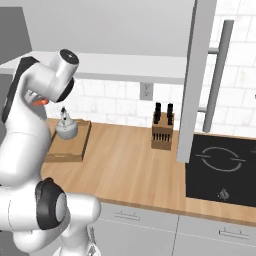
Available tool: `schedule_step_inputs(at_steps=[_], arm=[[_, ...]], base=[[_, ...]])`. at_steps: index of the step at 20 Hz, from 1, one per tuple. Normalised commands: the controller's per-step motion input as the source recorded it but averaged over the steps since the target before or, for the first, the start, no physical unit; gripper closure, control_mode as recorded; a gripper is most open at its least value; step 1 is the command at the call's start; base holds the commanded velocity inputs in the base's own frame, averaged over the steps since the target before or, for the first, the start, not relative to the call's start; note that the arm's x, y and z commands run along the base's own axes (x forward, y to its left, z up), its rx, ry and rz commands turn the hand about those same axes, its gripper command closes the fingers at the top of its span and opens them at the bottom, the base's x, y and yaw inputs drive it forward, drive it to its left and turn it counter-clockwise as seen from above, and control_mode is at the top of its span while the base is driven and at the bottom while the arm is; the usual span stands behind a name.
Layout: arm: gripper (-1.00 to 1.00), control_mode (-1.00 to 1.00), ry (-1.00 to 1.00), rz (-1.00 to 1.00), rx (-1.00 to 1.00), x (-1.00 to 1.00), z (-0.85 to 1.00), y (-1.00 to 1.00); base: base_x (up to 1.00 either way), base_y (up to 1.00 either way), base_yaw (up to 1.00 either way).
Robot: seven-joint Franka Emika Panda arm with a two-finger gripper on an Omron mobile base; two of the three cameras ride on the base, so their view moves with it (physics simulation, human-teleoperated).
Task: Pick the kettle from the counter and place it on the tray. Then pick the mug from the cabinet and place it on the tray. Then close the cabinet doors.
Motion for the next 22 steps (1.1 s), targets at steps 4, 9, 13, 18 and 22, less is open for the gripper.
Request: schedule_step_inputs(at_steps=[4, 9, 13, 18, 22], arm=[[1.0, -1.0, 0.0, 0.0, -0.21, 0.0, -0.76, 0.12], [1.0, -1.0, 0.0, 0.0, -0.21, 0.0, -0.72, 0.05], [1.0, -1.0, 0.0, 0.0, -0.16, 0.0, -0.48, 0.0], [1.0, -1.0, 0.0, 0.0, -0.09, 0.24, -0.56, 0.0], [1.0, -1.0, -0.01, 0.0, 0.0, 0.31, -0.68, 0.0]], base=[[0.0, 0.0, 0.0], [0.0, 0.0, 0.0], [0.0, 0.0, 0.0], [0.0, 0.0, 0.0], [0.0, 0.0, 0.0]])
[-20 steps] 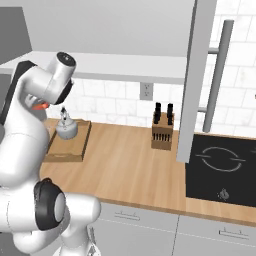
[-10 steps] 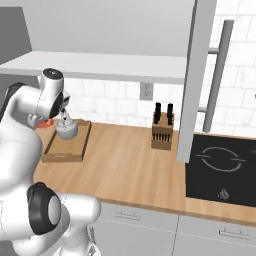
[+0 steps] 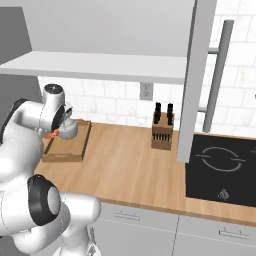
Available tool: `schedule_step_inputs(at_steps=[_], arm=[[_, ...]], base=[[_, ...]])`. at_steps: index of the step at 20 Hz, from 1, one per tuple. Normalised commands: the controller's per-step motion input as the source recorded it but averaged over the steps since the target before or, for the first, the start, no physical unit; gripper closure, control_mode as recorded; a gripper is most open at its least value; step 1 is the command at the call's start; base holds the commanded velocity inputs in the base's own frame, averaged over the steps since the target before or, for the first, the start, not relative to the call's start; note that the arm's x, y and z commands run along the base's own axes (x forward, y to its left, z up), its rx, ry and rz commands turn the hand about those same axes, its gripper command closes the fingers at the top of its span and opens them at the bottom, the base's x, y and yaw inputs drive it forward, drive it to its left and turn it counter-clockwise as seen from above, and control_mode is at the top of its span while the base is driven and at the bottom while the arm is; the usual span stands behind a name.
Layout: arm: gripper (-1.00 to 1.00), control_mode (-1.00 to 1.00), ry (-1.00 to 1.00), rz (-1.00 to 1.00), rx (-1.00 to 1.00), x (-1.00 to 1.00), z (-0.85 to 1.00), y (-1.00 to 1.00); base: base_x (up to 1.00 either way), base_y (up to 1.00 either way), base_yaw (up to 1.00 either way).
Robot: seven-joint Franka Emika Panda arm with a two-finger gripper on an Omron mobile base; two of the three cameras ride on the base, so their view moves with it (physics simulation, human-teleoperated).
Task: Pick the kettle from the counter and place it on the tray. Then pick the mug from the cabinet and place it on the tray. Then close the cabinet doors.
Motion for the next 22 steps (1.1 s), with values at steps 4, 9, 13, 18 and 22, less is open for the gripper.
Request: schedule_step_inputs(at_steps=[4, 9, 13, 18, 22], arm=[[1.0, -1.0, -0.01, 0.0, 0.0, 0.29, -0.63, 0.0], [1.0, -1.0, 0.01, 0.0, 0.0, 0.28, -0.31, 0.0], [1.0, -1.0, 0.0, 0.0, 0.0, 0.37, -0.36, 0.0], [1.0, -1.0, 0.0, 0.0, 0.0, 0.4, -0.42, 0.0], [1.0, -1.0, 0.0, 0.0, 0.0, 0.39, -0.24, 0.0]], base=[[0.0, 0.0, 0.0], [0.0, 0.0, 0.0], [0.0, 0.0, 0.0], [0.0, 0.0, 0.0], [0.0, 0.0, 0.0]])
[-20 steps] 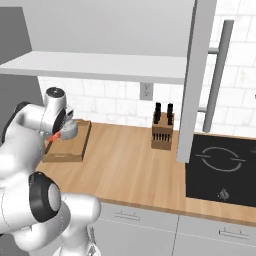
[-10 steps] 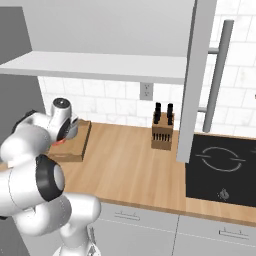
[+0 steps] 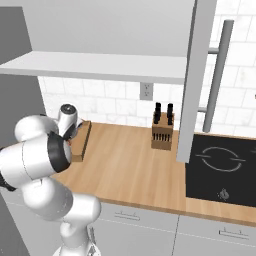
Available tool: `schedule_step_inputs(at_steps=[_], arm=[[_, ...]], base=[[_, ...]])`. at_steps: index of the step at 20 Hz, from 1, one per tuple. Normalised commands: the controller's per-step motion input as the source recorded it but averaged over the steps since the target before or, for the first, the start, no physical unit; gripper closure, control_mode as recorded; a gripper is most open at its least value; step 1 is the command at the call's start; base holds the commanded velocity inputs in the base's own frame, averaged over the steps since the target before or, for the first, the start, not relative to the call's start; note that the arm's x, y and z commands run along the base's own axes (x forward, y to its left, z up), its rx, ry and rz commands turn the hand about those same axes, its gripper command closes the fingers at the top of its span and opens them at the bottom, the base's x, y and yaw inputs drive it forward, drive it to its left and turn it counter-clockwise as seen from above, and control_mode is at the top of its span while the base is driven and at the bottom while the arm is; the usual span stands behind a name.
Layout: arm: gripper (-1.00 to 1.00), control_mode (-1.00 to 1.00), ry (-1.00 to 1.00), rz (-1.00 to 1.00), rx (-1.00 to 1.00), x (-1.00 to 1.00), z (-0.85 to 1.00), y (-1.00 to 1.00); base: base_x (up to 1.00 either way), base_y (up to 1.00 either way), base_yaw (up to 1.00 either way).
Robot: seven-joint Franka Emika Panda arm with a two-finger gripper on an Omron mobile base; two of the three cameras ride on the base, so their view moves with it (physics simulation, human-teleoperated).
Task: Pick the kettle from the counter and place it on the tray. Then pick the mug from the cabinet and place it on the tray. Then close the cabinet doors.
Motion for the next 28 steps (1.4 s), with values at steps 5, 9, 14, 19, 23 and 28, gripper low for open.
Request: schedule_step_inputs(at_steps=[5, 9, 14, 19, 23, 28], arm=[[1.0, -1.0, 0.04, 0.0, 0.0, 0.38, -0.17, 0.0], [1.0, -1.0, 0.06, 0.0, 0.0, 0.22, -0.17, 0.0], [1.0, -1.0, 0.04, 0.0, 0.0, 0.11, -0.19, 0.0], [1.0, -1.0, 0.0, 0.0, 0.0, 0.11, -0.23, 0.0], [1.0, -1.0, 0.0, 0.0, 0.0, 0.12, -0.27, 0.02], [1.0, -1.0, 0.0, 0.0, 0.0, 0.11, -0.21, 0.02]], base=[[0.0, 0.0, 0.0], [0.0, 0.0, 0.0], [0.0, 0.0, 0.0], [0.0, 0.0, 0.0], [0.0, 0.0, 0.0], [0.0, 0.0, 0.0]])
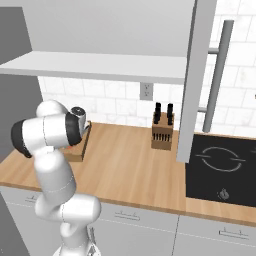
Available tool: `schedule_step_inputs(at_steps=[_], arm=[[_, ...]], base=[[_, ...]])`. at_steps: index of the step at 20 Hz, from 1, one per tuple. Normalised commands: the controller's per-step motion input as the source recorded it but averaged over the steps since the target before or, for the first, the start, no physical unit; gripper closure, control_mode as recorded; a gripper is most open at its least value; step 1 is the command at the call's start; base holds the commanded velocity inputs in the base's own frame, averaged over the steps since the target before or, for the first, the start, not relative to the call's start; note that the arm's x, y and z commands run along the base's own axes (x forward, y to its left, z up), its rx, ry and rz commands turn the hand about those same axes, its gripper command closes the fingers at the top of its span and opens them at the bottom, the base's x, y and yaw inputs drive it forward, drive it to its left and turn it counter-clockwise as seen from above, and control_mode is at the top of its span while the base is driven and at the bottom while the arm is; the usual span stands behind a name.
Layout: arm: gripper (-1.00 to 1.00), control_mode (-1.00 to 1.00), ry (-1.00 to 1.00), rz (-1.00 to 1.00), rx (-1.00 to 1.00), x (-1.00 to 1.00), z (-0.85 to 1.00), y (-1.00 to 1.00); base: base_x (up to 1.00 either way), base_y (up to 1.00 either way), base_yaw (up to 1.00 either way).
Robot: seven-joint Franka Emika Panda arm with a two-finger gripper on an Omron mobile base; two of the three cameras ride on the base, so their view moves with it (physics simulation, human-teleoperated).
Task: Pick the kettle from the counter and place it on the tray. Then pick the mug from the cabinet and place it on the tray. Then close the cabinet doors.
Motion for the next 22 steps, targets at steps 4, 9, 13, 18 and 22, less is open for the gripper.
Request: schedule_step_inputs(at_steps=[4, 9, 13, 18, 22], arm=[[-1.0, -1.0, 0.0, 0.01, 0.0, -0.08, 0.02, 0.01], [-1.0, -1.0, -0.01, 0.04, 0.0, -0.38, 0.16, 0.0], [-1.0, -1.0, -0.06, 0.06, 0.0, -0.5, 0.38, -0.02], [-1.0, -1.0, -0.01, 0.03, 0.04, -0.59, 0.67, -0.2], [-1.0, -1.0, 0.0, 0.0, 0.09, -0.67, 0.82, -0.28]], base=[[0.0, 0.0, 0.0], [0.0, 0.0, 0.0], [0.0, 0.0, 0.0], [0.0, 0.0, 0.0], [0.0, 0.0, 0.0]])
